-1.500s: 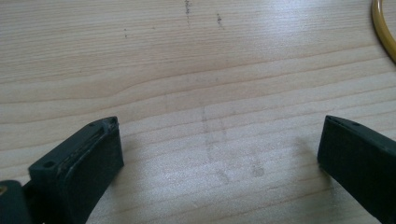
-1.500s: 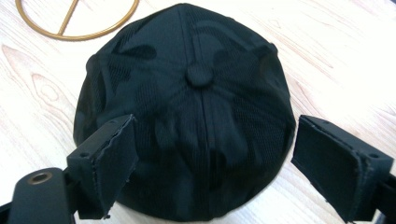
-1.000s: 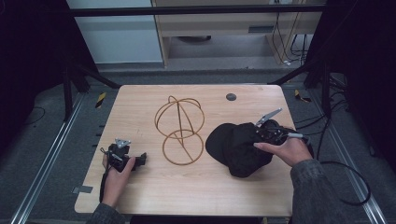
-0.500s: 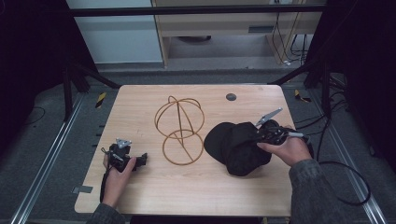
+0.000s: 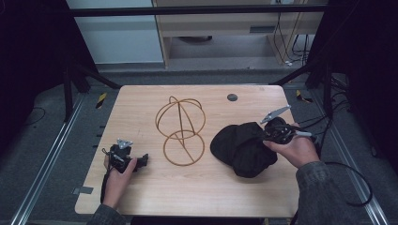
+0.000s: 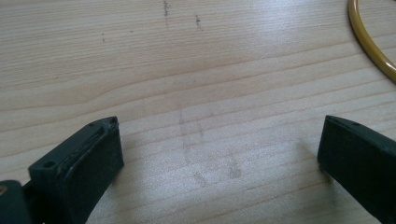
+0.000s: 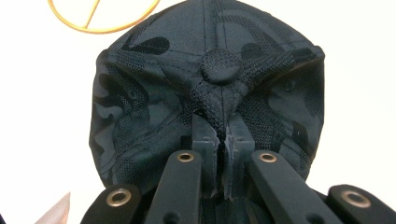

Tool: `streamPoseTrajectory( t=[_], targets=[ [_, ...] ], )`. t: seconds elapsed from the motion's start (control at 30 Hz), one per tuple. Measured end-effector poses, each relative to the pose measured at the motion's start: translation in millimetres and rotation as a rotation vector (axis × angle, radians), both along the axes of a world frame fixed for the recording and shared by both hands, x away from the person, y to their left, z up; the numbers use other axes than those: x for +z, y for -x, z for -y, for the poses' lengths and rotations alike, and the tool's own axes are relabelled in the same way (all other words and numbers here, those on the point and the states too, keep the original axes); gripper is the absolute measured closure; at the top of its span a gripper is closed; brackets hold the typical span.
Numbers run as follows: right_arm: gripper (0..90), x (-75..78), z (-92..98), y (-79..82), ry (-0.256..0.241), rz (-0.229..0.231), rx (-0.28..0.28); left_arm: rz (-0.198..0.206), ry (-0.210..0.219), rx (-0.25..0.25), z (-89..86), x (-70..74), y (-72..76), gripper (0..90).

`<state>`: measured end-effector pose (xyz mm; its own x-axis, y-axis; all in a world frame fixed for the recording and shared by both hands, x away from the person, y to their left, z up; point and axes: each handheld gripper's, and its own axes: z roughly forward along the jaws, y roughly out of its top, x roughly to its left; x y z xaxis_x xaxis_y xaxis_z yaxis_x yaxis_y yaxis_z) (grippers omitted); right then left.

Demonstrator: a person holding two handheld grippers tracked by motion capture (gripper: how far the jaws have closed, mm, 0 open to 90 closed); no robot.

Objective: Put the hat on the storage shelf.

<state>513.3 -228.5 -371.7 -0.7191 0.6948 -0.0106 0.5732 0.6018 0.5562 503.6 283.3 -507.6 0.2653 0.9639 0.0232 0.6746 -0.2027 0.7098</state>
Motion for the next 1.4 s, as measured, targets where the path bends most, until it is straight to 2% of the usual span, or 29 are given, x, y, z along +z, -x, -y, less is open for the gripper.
streamPoseTrajectory(
  t=[0.27,0.77,1.17,1.33,1.4],
  targets=[
    [86.1,14.5,5.2,3.8,-0.019,0.024,-0.027,0.0,0.001,-0.002,0.2,0.0,0.1,0.0],
    [86.2,75.9,15.2,24.4,-0.099,0.153,-0.073,0.001,0.001,-0.006,0.6,-0.1,0.7,0.0],
    [86.4,106.7,17.2,41.8,-0.151,0.222,-0.112,0.003,0.005,-0.003,1.3,-0.3,1.0,0.0],
    [86.5,124.0,14.8,48.0,-0.172,0.252,-0.117,0.004,0.007,-0.002,1.4,-0.4,1.0,0.0],
    [86.5,126.2,14.4,48.6,-0.17,0.257,-0.115,0.004,0.006,-0.003,1.3,-0.4,1.0,0.0]
  ],
)
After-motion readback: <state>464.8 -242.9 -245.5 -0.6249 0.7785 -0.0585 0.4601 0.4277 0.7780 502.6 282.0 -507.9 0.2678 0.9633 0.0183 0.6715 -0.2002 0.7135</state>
